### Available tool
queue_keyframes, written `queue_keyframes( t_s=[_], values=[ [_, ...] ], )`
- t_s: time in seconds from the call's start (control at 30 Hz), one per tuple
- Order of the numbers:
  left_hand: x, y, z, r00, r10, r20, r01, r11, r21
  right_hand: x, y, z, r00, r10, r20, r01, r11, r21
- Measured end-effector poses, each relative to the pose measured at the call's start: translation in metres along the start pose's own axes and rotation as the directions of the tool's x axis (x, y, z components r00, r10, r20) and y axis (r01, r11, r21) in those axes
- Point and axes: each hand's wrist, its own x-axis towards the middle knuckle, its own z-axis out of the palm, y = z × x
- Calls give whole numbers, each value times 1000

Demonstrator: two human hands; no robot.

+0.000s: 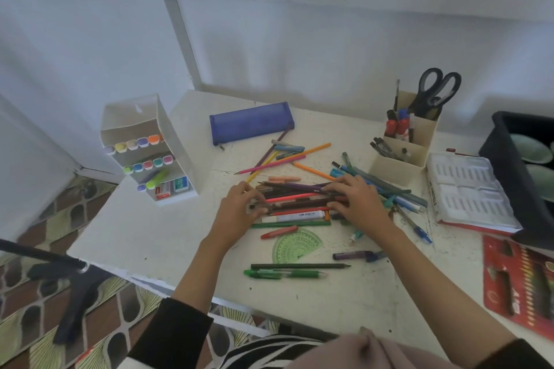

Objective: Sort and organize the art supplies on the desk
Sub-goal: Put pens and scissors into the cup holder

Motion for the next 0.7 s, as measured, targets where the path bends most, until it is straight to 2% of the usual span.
queue_keyframes(
  t_s=[0.23,0.33,0.4,0.47,0.57,0.7],
  values=[
    [1,-7,-5,1000,-12,-7,13,999,32,-11,6,-8,986,56,-156,-34,989,145],
    [0,-3,-12,988,-6,-154,-7,996,-87,-12,5,-11,983,76,-168,-34,971,238],
    [0,9,-22,960,25,-277,-71,985,-157,-10,-5,-15,985,79,-153,-21,937,350],
    [3,28,-36,933,126,-339,-179,975,-131,-6,-22,-20,990,32,-137,29,906,423],
    [9,60,-49,877,327,-352,-360,933,-30,3,-53,-28,986,-115,-118,158,861,483],
    [12,93,-40,843,425,-330,-482,869,-112,18,-73,-38,967,-208,-145,252,849,465]
  ],
)
